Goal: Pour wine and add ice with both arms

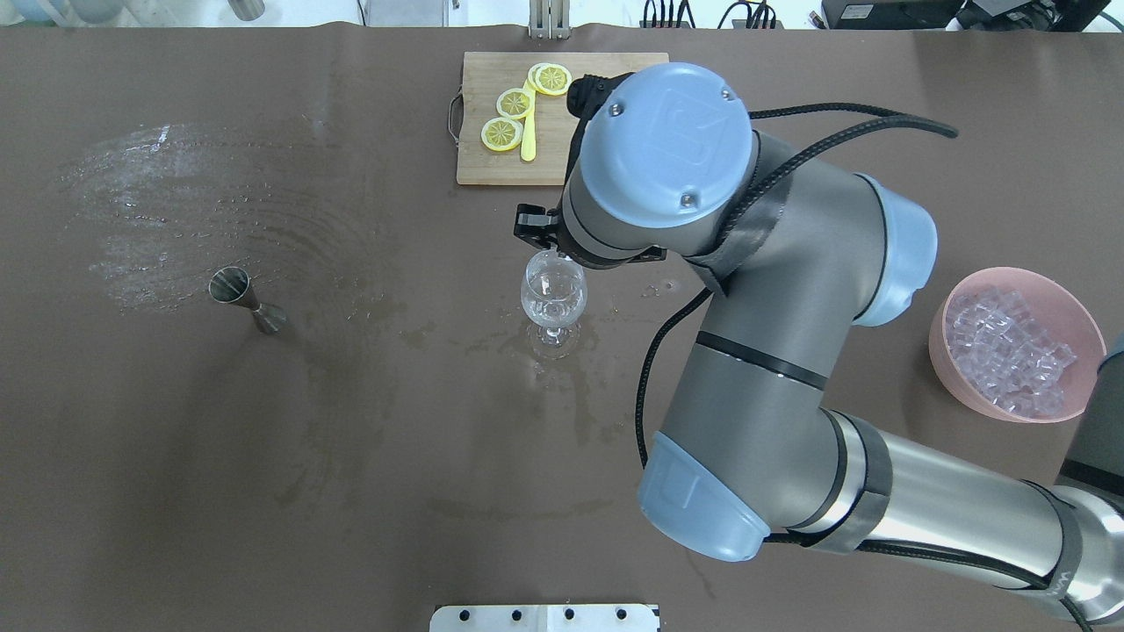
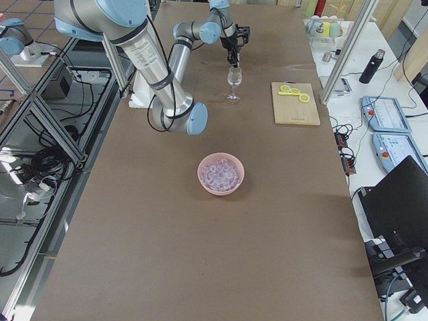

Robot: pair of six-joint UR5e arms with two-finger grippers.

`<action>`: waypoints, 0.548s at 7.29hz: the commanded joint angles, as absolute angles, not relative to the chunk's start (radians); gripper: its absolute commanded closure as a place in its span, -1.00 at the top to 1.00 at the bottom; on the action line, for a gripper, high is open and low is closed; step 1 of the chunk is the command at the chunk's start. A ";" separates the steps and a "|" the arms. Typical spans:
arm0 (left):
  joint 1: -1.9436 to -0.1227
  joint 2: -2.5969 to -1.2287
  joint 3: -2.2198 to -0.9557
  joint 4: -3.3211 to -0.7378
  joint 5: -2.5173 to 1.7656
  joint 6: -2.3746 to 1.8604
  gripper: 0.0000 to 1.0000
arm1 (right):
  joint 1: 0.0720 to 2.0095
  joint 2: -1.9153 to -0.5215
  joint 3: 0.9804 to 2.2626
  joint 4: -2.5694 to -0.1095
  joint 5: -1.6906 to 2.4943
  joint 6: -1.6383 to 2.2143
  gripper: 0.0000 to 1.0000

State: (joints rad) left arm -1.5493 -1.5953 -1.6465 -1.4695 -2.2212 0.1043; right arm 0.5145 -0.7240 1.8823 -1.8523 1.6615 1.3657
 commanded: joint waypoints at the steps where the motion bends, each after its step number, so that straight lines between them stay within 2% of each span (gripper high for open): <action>1: -1.549 -1.595 -1.644 -1.470 -2.221 0.104 0.95 | 0.488 -0.713 1.867 -1.873 1.638 1.368 -1.00; 4: -1.549 -1.592 -1.644 -1.470 -2.221 0.104 0.95 | 0.479 -0.693 1.861 -1.871 1.628 1.367 -1.00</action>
State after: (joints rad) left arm -1.5493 -1.5933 -1.6445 -1.4696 -2.2212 0.1043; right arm 0.4809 -0.7064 1.8644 -1.8724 1.6286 1.3680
